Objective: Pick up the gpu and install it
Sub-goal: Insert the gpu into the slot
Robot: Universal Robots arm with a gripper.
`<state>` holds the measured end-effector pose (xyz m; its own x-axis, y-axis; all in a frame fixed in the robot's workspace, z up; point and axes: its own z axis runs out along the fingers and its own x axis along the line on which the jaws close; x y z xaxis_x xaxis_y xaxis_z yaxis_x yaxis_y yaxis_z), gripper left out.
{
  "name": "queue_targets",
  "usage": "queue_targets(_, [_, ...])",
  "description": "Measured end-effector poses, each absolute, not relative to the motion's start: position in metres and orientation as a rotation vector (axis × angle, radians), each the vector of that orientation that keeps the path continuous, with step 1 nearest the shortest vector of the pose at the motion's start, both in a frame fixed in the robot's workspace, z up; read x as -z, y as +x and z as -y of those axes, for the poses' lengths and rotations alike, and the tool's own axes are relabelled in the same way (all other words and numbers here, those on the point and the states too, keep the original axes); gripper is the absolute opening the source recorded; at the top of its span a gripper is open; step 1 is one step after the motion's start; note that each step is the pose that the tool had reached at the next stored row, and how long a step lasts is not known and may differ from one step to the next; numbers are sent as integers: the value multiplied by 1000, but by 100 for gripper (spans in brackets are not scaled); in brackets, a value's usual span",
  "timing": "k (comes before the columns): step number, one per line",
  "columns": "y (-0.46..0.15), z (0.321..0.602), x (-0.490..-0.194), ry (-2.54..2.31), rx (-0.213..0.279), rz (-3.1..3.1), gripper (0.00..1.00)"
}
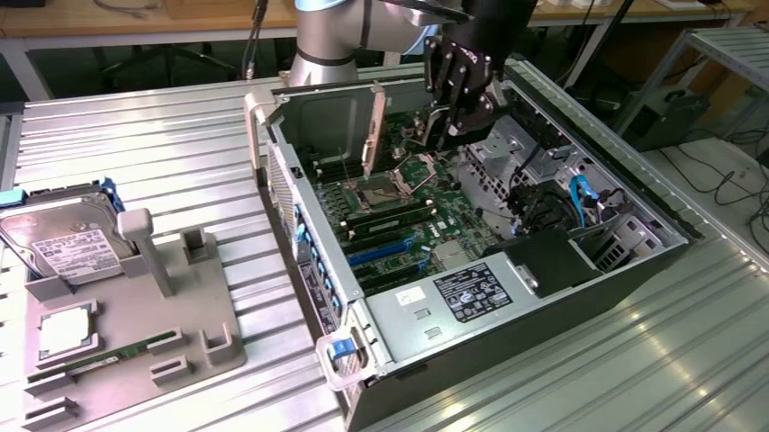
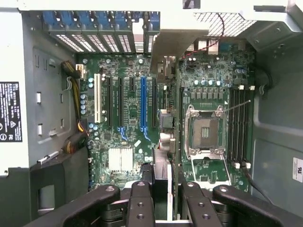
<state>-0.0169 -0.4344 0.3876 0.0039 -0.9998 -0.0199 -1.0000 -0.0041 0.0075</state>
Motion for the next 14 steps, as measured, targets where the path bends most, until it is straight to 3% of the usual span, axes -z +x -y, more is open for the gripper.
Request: queue_targets(14, [-42,435,-363,-2188,-30,-2241,28])
